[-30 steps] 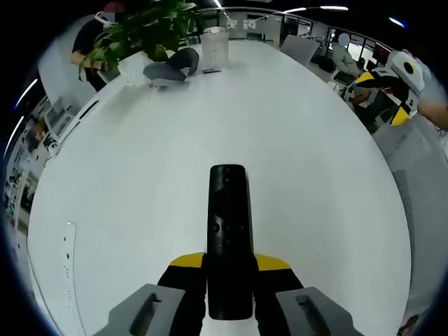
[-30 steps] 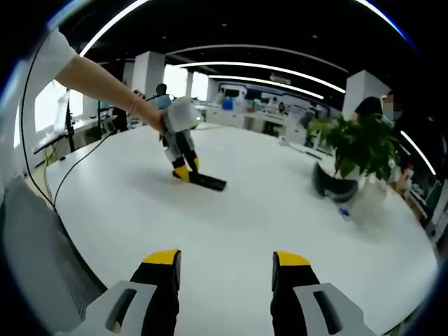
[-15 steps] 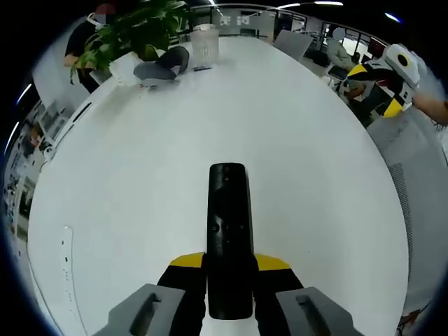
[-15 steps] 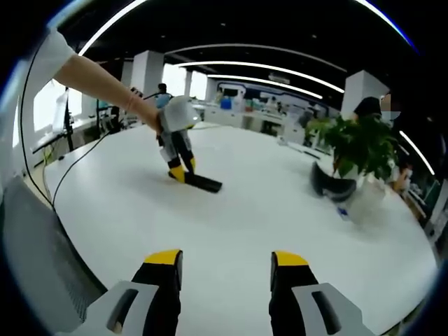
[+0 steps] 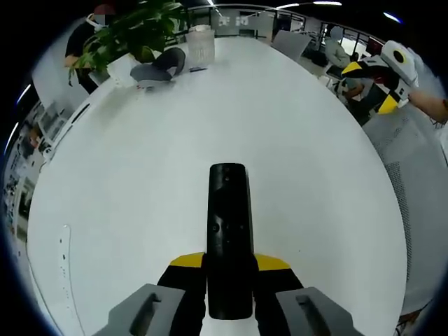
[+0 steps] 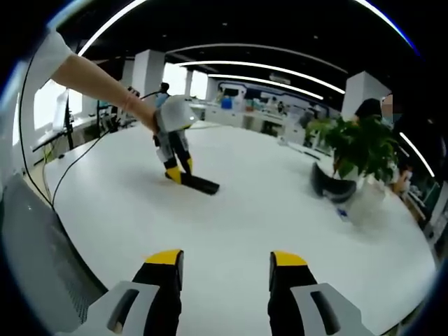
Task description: Press the specified remote control buttons in sequence, fully releasing each button before pressing the next.
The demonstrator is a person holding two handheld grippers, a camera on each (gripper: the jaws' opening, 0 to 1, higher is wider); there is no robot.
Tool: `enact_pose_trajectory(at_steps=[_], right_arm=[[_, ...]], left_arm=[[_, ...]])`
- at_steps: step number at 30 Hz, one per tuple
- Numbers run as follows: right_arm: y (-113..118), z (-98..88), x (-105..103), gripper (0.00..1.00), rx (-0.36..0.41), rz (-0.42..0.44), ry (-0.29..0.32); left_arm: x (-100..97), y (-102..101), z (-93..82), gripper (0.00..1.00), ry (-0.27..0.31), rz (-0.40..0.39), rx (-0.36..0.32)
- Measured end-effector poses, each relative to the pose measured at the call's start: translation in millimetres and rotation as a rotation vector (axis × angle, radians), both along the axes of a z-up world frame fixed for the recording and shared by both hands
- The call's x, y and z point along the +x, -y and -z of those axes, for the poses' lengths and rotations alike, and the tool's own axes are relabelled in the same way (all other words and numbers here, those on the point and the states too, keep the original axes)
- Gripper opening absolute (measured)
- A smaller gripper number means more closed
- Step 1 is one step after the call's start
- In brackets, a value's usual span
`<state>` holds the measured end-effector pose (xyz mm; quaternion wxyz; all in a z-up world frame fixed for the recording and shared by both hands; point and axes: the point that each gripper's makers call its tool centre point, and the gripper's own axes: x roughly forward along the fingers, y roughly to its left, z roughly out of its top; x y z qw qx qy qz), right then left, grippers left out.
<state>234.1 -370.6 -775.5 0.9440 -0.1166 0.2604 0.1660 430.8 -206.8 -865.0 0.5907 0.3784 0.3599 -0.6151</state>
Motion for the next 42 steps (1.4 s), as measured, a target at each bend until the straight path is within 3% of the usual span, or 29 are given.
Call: enact_pose_trajectory(at_steps=[42], right_arm=[[-4,6.0,-2,0.45,-0.018,-0.032,-0.027]], left_arm=[[-44.4,-11,-1.1,0.24,-0.012,-0.014,-0.069]])
